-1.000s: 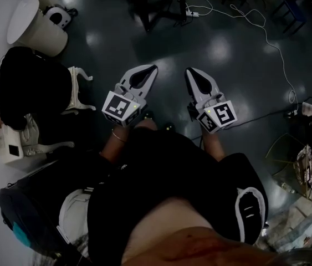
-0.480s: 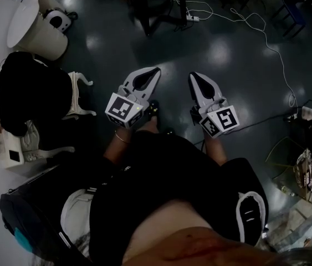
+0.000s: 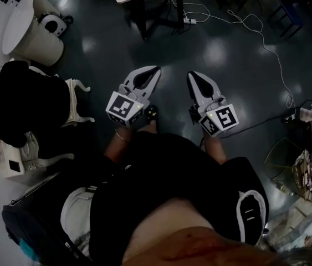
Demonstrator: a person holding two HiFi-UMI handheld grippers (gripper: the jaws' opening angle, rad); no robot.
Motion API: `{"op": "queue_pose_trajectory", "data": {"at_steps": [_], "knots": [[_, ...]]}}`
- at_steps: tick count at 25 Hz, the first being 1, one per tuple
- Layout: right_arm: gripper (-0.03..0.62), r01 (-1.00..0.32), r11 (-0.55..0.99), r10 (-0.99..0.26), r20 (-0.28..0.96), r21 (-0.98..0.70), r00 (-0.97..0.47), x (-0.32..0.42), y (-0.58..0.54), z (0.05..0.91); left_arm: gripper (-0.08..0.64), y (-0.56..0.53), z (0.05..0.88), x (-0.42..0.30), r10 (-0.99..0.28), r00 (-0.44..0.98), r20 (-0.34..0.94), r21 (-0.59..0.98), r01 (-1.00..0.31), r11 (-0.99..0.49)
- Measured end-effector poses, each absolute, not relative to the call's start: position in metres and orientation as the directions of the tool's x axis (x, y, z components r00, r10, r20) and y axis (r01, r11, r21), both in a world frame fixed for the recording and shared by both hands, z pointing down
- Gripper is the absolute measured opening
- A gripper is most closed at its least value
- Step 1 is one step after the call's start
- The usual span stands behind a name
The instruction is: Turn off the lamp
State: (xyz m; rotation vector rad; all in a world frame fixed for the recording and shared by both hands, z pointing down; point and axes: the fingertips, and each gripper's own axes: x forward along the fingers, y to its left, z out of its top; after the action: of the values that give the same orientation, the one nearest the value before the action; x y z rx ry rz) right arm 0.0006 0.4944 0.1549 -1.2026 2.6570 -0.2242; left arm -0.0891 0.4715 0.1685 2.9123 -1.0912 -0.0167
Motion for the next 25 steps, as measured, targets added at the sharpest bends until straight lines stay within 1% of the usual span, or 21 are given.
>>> {"op": "queue_pose_trajectory", "data": {"at_steps": [25], "knots": [[0.0,-0.738,0.639,-0.766,-0.094,-0.218,-0.636,-0.034,0.402,0.156,0.006,0.379,0.174,-0.12,-0.628,0.778,0.012,0.061,-0.627,-0.776]]}}
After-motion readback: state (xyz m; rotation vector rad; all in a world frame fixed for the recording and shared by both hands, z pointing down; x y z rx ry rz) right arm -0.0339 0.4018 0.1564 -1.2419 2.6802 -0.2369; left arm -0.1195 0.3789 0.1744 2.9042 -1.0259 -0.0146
